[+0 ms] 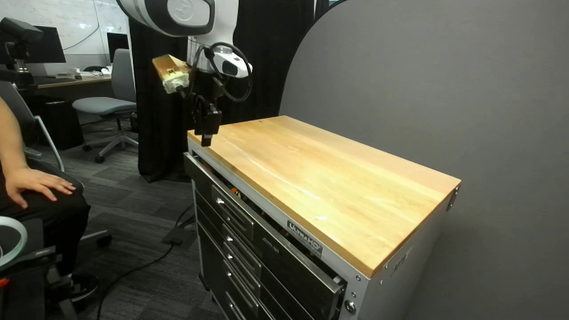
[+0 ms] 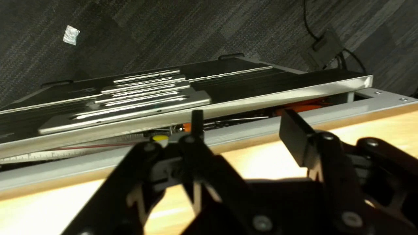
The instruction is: Put the screwdriver in the open drawer then close it
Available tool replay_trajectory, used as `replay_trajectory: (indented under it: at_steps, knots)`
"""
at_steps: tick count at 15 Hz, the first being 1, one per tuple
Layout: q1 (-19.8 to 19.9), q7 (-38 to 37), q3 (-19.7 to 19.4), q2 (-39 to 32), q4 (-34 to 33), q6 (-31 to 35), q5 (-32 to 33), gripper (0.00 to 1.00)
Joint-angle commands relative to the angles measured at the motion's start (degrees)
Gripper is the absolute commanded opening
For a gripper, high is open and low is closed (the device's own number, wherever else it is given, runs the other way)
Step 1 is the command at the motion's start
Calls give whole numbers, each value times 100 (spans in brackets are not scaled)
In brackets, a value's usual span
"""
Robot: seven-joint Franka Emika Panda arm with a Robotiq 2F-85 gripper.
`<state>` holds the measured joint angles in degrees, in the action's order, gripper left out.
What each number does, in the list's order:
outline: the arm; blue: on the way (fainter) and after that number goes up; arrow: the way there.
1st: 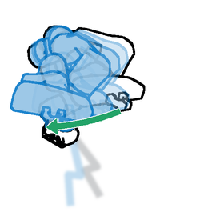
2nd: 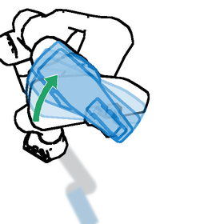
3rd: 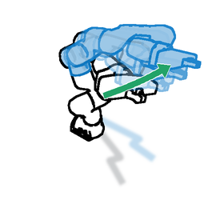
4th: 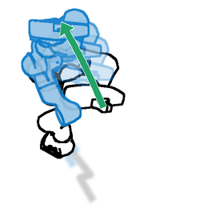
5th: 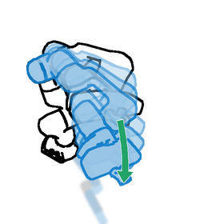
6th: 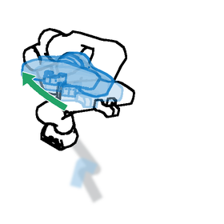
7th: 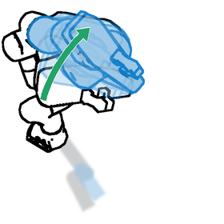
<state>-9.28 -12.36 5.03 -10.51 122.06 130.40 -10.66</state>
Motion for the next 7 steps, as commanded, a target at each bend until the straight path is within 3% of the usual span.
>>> replay_trajectory:
  at_steps: [1,4,5,7]
  knots:
    - [105,386,145,160,-455,-662,-173,95]
    - [111,265,125,115,-778,-1038,-263,100]
    - [59,239,118,104,-547,-739,-97,99]
    - [74,237,115,104,-657,-872,-144,100]
